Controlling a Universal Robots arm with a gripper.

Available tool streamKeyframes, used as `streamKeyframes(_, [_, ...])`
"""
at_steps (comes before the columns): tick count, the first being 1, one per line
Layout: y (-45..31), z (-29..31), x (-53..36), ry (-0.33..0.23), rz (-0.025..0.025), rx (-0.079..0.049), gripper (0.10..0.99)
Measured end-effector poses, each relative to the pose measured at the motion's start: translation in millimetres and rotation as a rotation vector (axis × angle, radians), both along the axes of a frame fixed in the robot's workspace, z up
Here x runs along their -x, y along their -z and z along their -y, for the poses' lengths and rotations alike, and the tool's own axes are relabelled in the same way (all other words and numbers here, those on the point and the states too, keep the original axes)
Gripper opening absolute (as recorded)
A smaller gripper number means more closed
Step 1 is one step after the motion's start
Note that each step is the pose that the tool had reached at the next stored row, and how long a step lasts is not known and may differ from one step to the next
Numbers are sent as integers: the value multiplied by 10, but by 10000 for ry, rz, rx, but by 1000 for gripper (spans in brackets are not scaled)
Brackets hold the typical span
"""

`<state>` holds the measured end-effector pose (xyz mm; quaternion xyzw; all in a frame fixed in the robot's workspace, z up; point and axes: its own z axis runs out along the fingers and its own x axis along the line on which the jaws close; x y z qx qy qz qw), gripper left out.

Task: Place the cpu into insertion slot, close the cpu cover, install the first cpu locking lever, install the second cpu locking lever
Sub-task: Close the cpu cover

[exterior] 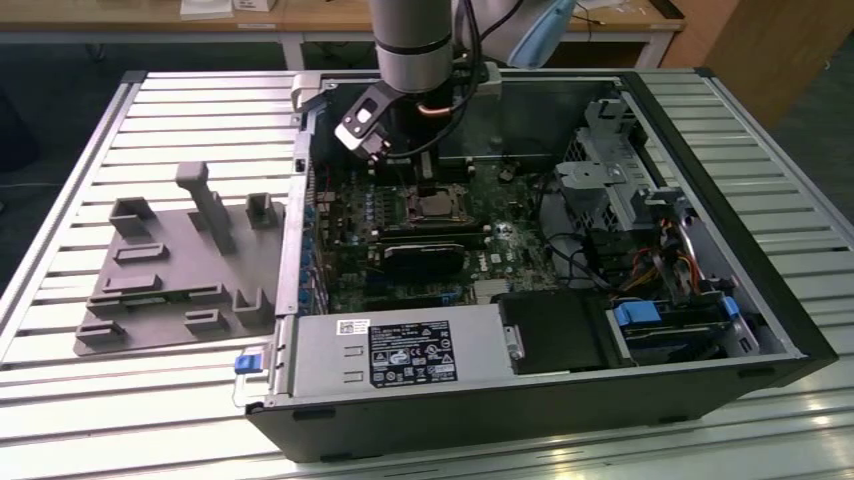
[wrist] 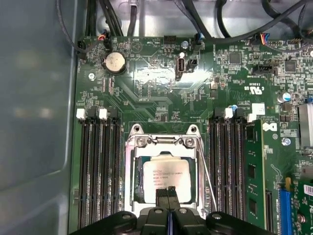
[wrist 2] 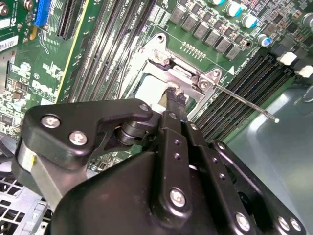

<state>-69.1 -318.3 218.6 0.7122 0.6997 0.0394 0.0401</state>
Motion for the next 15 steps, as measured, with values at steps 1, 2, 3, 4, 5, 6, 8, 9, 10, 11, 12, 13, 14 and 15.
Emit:
streamKeyframes(1, [0, 0, -7, -37, -2, 4, 102])
streamKeyframes(2, [0, 0, -9, -115, -4, 13, 102])
streamKeyframes(3, [0, 1, -9, -199, -6, 21, 102])
streamKeyframes(4, [0, 0, -10, -286, -6, 30, 102])
streamKeyframes(5, [1, 0, -11, -377, -7, 38, 102])
streamKeyframes(6, [0, 0, -12, -469, -9, 48, 102])
streamKeyframes(8, [0, 0, -26, -597, -17, 50, 102])
streamKeyframes(9, [0, 0, -35, -646, -22, 50, 102])
streamKeyframes(10, [0, 0, -44, -701, -26, 49, 102])
streamKeyframes(11, [0, 0, -52, -757, -33, 48, 102])
streamKeyframes(12, [1, 0, -59, -816, -44, 48, 102])
streamKeyframes(13, [1, 0, -65, -873, -56, 49, 102])
streamKeyframes(14, [1, 0, -71, -937, -76, 54, 102])
streamKeyframes(15, [1, 0, -76, -995, -95, 62, 102])
